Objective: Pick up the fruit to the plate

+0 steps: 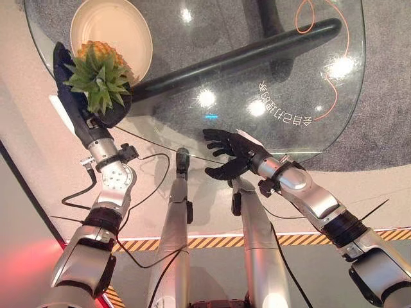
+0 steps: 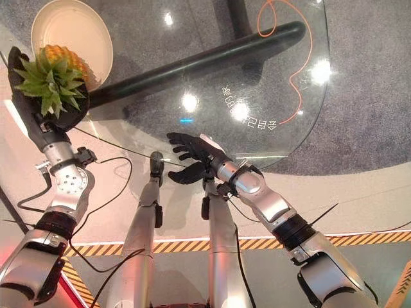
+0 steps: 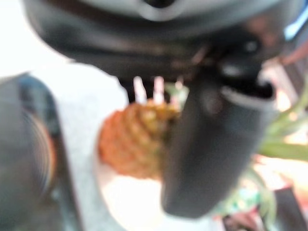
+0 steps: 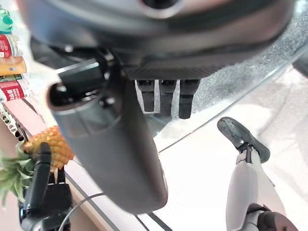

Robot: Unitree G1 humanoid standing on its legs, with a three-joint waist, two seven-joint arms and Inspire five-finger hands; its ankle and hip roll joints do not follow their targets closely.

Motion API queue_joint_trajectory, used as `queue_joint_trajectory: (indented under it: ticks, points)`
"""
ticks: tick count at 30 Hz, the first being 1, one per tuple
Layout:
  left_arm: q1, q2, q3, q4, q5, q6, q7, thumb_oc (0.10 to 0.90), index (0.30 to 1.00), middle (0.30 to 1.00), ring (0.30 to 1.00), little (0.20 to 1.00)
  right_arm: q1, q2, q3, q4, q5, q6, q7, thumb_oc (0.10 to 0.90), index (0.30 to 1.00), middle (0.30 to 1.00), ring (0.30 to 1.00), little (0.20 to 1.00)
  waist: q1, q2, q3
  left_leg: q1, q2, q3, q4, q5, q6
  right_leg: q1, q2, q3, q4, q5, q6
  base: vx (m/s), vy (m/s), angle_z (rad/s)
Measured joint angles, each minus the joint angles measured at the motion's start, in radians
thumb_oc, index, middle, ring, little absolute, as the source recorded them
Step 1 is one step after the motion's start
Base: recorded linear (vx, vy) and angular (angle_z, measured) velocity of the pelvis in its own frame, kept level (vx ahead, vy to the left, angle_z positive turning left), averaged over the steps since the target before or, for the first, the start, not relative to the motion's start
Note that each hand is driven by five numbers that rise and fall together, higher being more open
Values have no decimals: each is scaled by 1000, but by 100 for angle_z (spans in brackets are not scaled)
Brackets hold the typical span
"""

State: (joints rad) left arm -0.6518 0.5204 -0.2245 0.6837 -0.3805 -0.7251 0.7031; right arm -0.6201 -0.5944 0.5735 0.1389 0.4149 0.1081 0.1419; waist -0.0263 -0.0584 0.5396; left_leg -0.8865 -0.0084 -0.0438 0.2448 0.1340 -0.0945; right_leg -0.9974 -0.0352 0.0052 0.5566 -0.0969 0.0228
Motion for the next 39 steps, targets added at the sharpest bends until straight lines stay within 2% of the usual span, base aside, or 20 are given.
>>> queue_joint_trajectory:
  ticks: [13,20,24,30,39]
  points:
    - [44,-8,10,-40,-107,44,-68,800,900,900,900,900,15,-2,-8,-10,-16,22,1,800,900,900,900,900,14,14,2,21,0,1,-5,0,0,18,0,0,0,-5,3,0,0,0]
    - [97,-42,18,-71,-146,51,-86,800,900,900,900,900,28,-1,-21,-11,-20,24,1,800,900,900,900,900,23,16,3,28,0,1,-6,0,1,25,0,1,-1,-8,1,0,0,0]
    - [121,-45,27,-100,-145,51,-87,800,900,900,900,900,48,-2,-20,-11,-21,43,1,800,900,900,900,900,24,16,3,58,-2,1,-8,4,5,55,-2,1,-2,-6,-2,0,0,0]
    - [138,-42,89,-182,-136,47,-85,800,900,900,900,900,89,-3,-23,-11,-24,51,1,800,900,900,900,900,24,21,3,107,-2,0,-18,1,2,100,-2,1,-2,-14,4,0,0,0]
    - [159,-39,98,-262,-137,57,-87,800,900,900,900,900,127,-2,-28,-11,-43,71,1,800,900,900,900,900,24,31,4,169,-1,1,-28,0,3,158,-1,2,-9,-19,3,-2,-7,0]
